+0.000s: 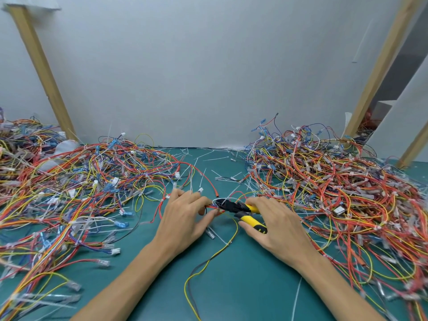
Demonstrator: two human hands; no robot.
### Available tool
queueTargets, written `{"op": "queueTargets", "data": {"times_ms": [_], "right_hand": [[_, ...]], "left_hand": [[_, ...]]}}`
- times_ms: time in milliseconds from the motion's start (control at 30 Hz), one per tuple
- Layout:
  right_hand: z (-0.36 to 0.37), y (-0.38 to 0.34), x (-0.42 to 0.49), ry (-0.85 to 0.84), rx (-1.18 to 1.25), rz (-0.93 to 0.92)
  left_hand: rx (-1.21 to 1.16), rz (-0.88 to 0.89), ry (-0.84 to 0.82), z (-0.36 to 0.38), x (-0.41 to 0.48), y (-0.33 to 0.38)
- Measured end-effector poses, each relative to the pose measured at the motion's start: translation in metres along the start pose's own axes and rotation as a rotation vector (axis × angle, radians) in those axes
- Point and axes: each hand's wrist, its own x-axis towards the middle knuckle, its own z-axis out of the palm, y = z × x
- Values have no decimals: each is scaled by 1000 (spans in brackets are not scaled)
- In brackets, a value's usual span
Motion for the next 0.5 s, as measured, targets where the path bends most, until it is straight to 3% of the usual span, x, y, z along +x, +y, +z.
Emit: {"op": "queueTargets", "data": {"times_ms": [300, 500], "right_hand": [[3, 1, -1, 14, 37, 1], [1, 3, -1, -52, 71, 12]], "left_hand": [[-93, -12, 45, -2, 1, -1], [3, 53, 60, -1, 1, -3]]}}
